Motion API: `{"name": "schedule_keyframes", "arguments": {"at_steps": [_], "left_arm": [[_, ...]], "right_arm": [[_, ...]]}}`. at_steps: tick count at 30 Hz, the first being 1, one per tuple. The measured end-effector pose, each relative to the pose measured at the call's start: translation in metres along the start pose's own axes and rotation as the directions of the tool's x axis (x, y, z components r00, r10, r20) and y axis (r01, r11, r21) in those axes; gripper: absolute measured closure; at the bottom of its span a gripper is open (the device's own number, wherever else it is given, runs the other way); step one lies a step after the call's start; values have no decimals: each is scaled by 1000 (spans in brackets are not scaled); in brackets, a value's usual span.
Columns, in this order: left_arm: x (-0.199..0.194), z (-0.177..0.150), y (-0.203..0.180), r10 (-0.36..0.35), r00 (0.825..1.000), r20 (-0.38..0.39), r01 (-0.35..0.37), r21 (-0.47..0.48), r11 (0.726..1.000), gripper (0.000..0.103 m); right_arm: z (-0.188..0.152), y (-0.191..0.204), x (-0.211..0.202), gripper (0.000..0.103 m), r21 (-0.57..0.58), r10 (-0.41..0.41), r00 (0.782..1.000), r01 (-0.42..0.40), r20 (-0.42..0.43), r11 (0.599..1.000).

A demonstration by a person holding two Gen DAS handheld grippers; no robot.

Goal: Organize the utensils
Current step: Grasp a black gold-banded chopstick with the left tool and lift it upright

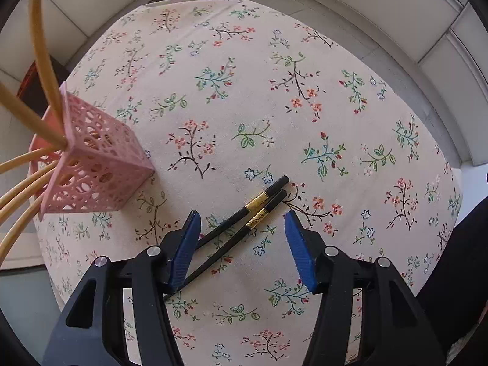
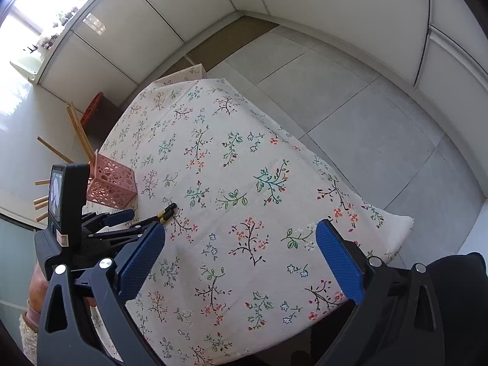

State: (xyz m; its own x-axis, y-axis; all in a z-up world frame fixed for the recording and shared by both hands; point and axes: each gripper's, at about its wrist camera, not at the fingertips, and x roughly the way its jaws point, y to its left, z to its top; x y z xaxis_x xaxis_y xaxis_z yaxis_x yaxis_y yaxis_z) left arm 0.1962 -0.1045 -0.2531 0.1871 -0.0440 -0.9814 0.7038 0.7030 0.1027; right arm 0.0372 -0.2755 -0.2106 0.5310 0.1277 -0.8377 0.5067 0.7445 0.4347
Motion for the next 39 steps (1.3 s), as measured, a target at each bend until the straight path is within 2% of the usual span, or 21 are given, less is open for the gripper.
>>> {"name": "schedule_keyframes", "arguments": {"at_steps": [5, 7, 9, 11, 13, 16, 19, 22, 24, 26, 29, 33, 35, 38, 39], "left_arm": [[17, -4, 4, -11, 1000, -11, 11, 42, 999, 51], [21, -9, 4, -8, 1000, 28, 5, 88, 996, 52], [13, -17, -1, -28, 994, 104, 10, 163, 987, 54], [4, -23, -6, -46, 990, 136, 17, 205, 979, 54], [-7, -25, -7, -40, 983, 180, 1, 214, 977, 54], [-14, -25, -2, 4, 979, 206, -45, 192, 980, 54], [-9, -19, 0, 45, 981, 189, -79, 177, 981, 54], [7, -19, -6, 69, 987, 148, -98, 202, 974, 54], [14, -20, -13, 63, 990, 123, -91, 238, 967, 60], [14, -17, -17, 79, 989, 127, -109, 253, 961, 60], [5, -12, -19, 48, 990, 133, -80, 247, 966, 62], [-7, -5, -18, 43, 983, 176, -84, 233, 969, 61], [-2, -4, -13, 49, 985, 164, -84, 215, 973, 61], [16, -9, -11, 87, 989, 122, -114, 236, 965, 61], [16, -9, -10, 79, 986, 146, -112, 234, 966, 63]], "right_arm": [[3, -9, 9, 7, 37, -5, 1000, 6, -22, 999], [3, -10, 11, 7, 39, -4, 1000, 5, -25, 999], [3, -9, 12, 7, 38, -1, 1000, 2, -26, 999], [3, -9, 12, 7, 38, 3, 1000, -2, -26, 999], [4, -10, 13, 7, 42, 7, 1000, -6, -29, 999], [3, -11, 16, 7, 49, 8, 999, -6, -43, 999], [2, -11, 18, 7, 47, 7, 999, -4, -53, 999], [2, -11, 18, 7, 42, 1, 999, 1, -47, 999], [2, -12, 19, 7, 47, -1, 999, 3, -50, 999], [3, -14, 20, 7, 54, -3, 999, 6, -54, 999], [2, -15, 21, 7, 60, -3, 998, 7, -57, 998], [3, -14, 19, 7, 54, -3, 999, 6, -50, 999], [3, -14, 21, 7, 54, -4, 998, 7, -57, 999], [2, -15, 23, 7, 57, -4, 998, 8, -69, 998], [2, -15, 23, 7, 56, -4, 998, 8, -70, 998]]}}
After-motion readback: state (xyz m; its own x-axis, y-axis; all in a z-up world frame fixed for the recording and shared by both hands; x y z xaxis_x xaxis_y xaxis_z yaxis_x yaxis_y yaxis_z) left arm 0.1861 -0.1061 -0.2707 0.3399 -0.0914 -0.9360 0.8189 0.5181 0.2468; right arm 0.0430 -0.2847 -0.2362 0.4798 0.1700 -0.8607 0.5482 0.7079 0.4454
